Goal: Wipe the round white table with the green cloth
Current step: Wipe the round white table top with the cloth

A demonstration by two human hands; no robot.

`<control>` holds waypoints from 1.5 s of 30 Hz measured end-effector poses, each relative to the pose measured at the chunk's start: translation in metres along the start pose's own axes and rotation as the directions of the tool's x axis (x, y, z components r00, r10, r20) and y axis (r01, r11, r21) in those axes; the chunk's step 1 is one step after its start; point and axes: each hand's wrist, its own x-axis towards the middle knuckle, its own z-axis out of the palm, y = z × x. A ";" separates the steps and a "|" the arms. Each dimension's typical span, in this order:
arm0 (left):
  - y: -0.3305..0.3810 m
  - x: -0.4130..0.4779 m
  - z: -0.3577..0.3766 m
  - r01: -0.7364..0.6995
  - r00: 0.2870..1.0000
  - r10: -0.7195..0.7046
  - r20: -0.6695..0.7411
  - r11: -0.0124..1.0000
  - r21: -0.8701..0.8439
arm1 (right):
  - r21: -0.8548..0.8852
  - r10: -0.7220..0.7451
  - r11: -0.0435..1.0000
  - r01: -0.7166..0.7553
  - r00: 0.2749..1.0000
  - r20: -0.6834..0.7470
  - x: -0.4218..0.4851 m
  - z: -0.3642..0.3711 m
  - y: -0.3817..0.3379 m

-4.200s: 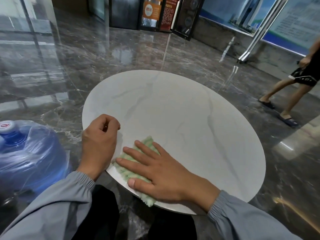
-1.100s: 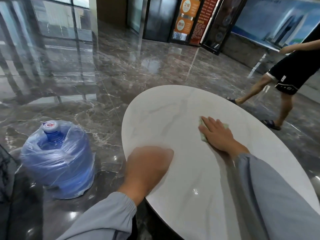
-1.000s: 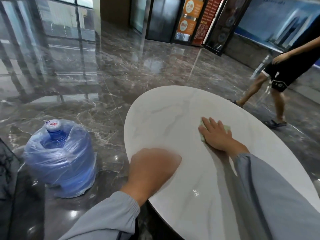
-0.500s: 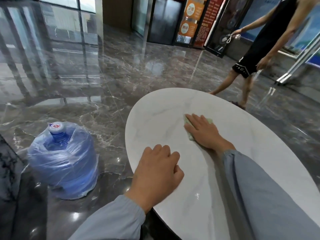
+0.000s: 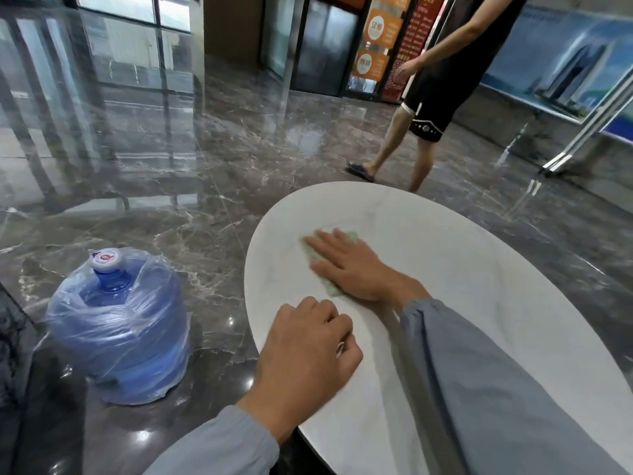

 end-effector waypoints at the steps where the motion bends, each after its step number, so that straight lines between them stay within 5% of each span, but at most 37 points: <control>1: 0.000 -0.001 0.000 0.003 1.000 -0.003 -0.006 1.000 0.000 | -0.009 0.139 0.990 -0.139 0.990 -0.027 -0.006 -0.002 0.027; 4: -0.001 -0.003 0.002 0.002 1.000 -0.002 -0.020 1.000 -0.020 | 0.049 0.516 0.857 -0.513 0.853 -0.074 -0.037 -0.006 0.104; 8: -0.001 -0.003 0.004 0.004 0.999 -0.004 -0.051 1.000 -0.002 | 0.083 0.670 0.740 -0.667 0.742 -0.014 -0.039 -0.010 0.124; 11: -0.001 -0.002 0.005 -0.006 0.998 0.007 -0.058 1.000 0.005 | 0.047 0.500 0.865 -0.500 0.866 0.004 0.002 -0.011 0.070; 14: -0.002 -0.003 0.007 -0.014 0.999 0.014 -0.052 1.000 0.013 | -0.023 0.120 0.993 -0.119 0.993 0.012 0.037 -0.004 -0.013; 18: -0.003 -0.003 0.008 -0.016 0.999 0.016 -0.042 1.000 -0.002 | -0.031 -0.230 0.972 0.232 0.971 0.071 0.048 0.001 -0.053; 21: -0.002 -0.002 0.007 -0.001 0.998 0.002 -0.064 1.000 0.011 | -0.036 0.043 0.998 -0.042 0.999 0.029 0.041 -0.014 0.001; 23: 0.002 -0.004 0.005 0.001 0.998 -0.001 -0.061 1.000 0.002 | 0.002 0.322 0.947 -0.322 0.947 0.004 0.027 -0.021 0.044; 25: 0.002 -0.003 0.003 0.022 0.998 -0.023 -0.063 1.000 -0.021 | 0.010 0.405 0.914 -0.405 0.914 0.002 0.021 -0.018 0.059; 28: 0.000 -0.002 0.002 0.070 0.994 -0.081 -0.076 0.987 -0.141 | -0.017 0.319 0.948 -0.319 0.948 0.004 0.029 -0.010 0.035; 31: 0.000 -0.003 -0.005 0.068 0.991 -0.098 -0.092 0.956 -0.285 | -0.045 0.079 0.996 -0.078 0.997 0.013 0.041 -0.005 -0.022; 35: -0.004 -0.003 -0.010 0.159 0.970 -0.226 -0.095 0.876 -0.456 | -0.073 -0.225 0.971 0.228 0.973 0.050 0.036 0.004 -0.099; 40: -0.008 -0.006 -0.018 0.222 0.942 -0.335 -0.031 0.685 -0.694 | -0.119 -0.297 0.946 0.300 0.954 0.041 -0.025 0.006 -0.091; 45: -0.008 -0.009 -0.014 0.195 0.936 -0.341 -0.088 0.711 -0.676 | -0.064 -0.260 0.963 0.263 0.964 0.046 -0.098 0.025 -0.063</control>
